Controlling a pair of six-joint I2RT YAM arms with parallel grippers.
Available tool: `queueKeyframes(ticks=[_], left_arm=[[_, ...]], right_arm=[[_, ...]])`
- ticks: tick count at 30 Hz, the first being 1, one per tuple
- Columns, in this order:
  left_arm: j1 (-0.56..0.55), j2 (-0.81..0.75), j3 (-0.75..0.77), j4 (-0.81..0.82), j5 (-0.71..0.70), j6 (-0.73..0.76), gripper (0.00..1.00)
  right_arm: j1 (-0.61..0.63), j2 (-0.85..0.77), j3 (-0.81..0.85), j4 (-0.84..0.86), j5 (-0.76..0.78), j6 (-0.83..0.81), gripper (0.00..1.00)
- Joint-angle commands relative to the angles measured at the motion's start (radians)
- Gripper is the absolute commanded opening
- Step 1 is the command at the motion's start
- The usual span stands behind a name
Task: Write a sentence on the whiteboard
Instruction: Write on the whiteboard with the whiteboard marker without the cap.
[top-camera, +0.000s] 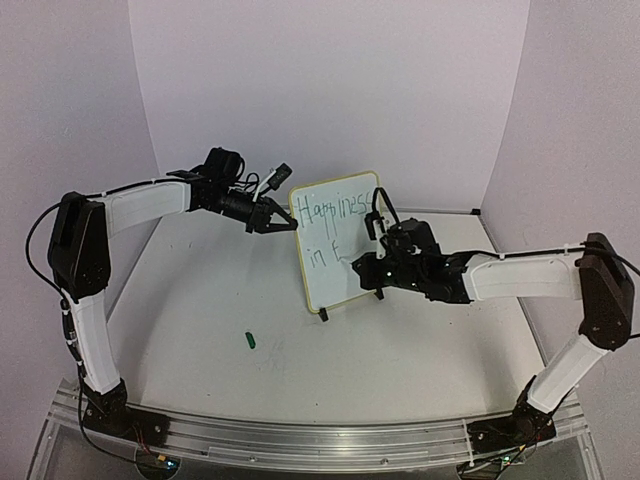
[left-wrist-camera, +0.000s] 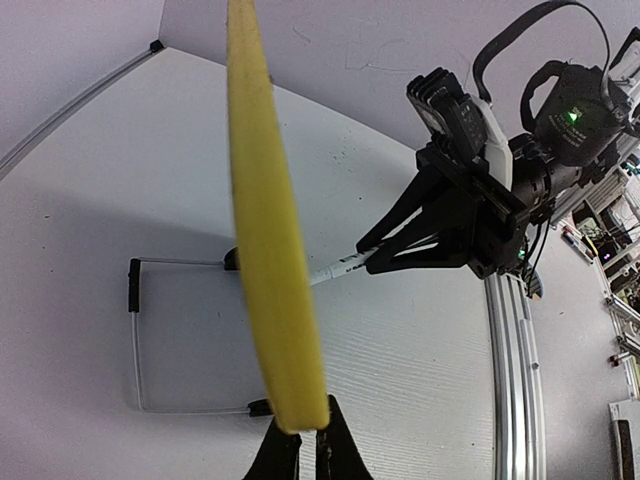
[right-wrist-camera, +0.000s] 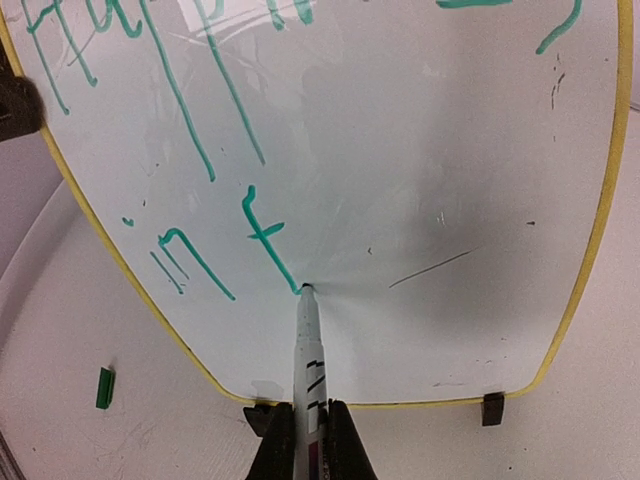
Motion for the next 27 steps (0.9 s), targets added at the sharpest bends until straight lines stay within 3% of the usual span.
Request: queueKeyframes(ticks=[1,18,27], left_arm=[[-0.022,0.008,-0.002,-0.12,-0.018,0.011,0.0],[-0.022,0.009,-0.002,-0.12,-0.016,0.011,0.0],[-0.022,0.009,0.0,-0.12,-0.017,0.011,0.0]], right_arm=[[-0.004,-0.07,0.021,0.014,0.042,-0.019,0.0],[-0.004,-0.021,0.11,0.008,0.057,-0.07,0.0],[-0.004,-0.029,0.055,0.008,0.056,-0.04,0.0]])
